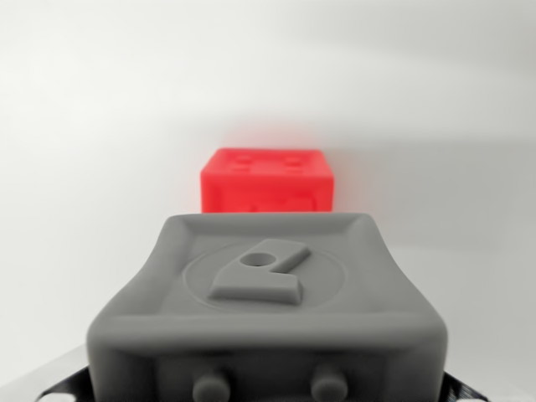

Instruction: Destack cube

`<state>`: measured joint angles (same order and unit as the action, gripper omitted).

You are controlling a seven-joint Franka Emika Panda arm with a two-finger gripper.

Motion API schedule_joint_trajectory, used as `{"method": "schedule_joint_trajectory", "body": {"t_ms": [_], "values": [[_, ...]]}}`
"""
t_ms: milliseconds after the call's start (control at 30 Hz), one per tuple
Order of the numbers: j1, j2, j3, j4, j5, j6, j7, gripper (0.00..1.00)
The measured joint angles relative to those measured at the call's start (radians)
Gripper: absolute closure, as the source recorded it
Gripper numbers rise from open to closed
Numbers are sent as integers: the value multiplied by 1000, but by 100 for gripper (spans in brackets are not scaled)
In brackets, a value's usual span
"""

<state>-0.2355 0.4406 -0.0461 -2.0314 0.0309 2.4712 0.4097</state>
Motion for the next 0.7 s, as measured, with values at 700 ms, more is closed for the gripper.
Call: {"method": "schedule_joint_trajectory", "body": {"t_ms": [700], "values": [[1,-110,-2,12,-4,-120,2,100]]}}
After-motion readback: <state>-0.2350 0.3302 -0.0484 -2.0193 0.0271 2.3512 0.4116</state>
